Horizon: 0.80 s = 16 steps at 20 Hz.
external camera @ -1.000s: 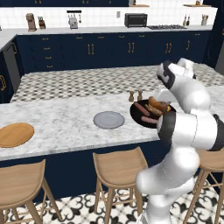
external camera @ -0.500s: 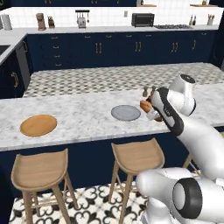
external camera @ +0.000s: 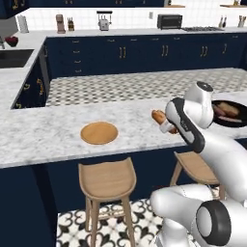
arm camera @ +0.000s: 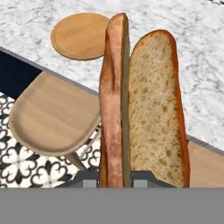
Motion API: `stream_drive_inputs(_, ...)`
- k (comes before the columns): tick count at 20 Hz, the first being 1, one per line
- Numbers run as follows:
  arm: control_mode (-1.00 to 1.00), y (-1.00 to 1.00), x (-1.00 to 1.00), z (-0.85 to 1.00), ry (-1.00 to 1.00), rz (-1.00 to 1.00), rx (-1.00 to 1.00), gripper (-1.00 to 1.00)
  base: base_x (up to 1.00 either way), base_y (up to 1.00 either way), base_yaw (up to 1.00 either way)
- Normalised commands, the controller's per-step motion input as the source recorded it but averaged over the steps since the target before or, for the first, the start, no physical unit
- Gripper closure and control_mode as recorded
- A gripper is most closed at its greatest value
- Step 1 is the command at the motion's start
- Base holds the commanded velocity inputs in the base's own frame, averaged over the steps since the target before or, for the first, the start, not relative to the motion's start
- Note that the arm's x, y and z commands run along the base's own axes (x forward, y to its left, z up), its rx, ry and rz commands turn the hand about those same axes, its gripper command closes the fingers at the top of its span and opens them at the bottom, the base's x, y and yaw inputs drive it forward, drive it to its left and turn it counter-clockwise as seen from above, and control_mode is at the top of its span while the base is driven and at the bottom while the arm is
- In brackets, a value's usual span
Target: Place one bun and one sausage from the bowl on each plate.
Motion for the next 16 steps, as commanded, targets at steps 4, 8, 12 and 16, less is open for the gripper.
stream_drive_inputs(4,1.00,0.00,0.00,0.00,0.00,0.00,0.00,1.00,0.37,1.00,-0.16)
stream_drive_inputs(8,1.00,0.00,0.00,0.00,0.00,0.00,0.00,1.00,0.50,0.89,-0.21)
stream_drive_inputs(12,-1.00,0.00,0.43,-0.22,0.00,-0.04,-0.03,1.00,0.36,0.06,-0.08)
stream_drive_inputs(16,-1.00,0.05,0.99,-0.56,0.00,-0.09,-0.09,1.00,0.00,0.00,0.00)
